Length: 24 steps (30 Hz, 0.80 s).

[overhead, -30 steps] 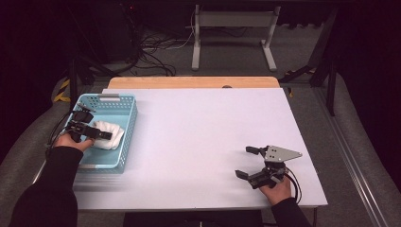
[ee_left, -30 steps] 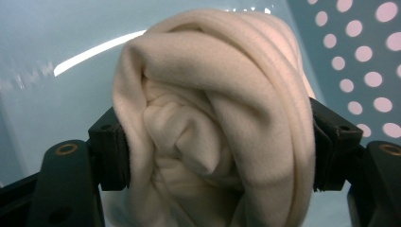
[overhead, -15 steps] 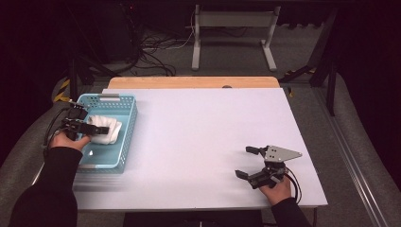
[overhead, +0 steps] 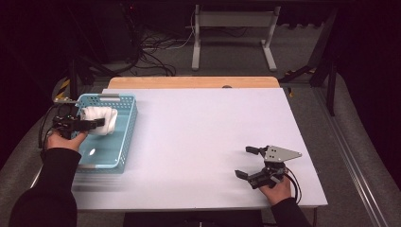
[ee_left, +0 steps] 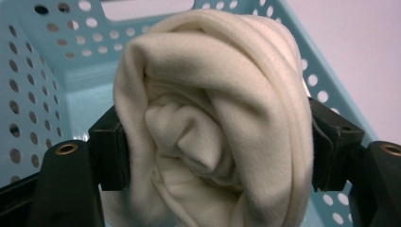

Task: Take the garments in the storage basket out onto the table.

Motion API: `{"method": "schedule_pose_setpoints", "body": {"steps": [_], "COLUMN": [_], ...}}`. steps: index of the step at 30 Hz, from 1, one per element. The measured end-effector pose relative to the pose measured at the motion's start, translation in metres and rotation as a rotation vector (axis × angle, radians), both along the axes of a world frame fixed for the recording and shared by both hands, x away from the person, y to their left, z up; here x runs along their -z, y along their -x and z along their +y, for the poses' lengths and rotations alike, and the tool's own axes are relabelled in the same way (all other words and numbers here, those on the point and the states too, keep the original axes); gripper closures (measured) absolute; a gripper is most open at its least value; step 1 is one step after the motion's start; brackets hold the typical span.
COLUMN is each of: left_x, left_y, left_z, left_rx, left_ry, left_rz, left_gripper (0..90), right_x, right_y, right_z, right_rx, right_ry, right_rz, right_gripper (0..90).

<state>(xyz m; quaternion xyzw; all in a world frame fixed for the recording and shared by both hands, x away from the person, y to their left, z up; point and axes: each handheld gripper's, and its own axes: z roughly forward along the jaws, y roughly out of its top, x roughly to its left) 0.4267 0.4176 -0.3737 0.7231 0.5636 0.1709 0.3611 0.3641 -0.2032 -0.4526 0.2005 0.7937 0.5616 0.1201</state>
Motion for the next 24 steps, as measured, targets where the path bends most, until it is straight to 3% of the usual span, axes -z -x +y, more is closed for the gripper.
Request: {"method": "schedule_pose_setpoints", "body": {"steps": [13,24], "left_x": [-0.015,-0.029], "left_y": [0.012,0.022], "left_z": [-0.009,-0.023], "left_rx": [-0.013,-0.019], "left_ry": [0.043,0.076], "left_rz": [-0.160,-0.271], "left_gripper": [25.7,24.9], "right_x": [0.000,0.000], "right_y": [0.000,0.000], "right_z": [0.000,0.000], "right_rx": [0.000,-0.001], "right_ry": [-0.002,-0.001], "right_rz": [0.000,0.000], "right_gripper": [3.2,3.2]}}
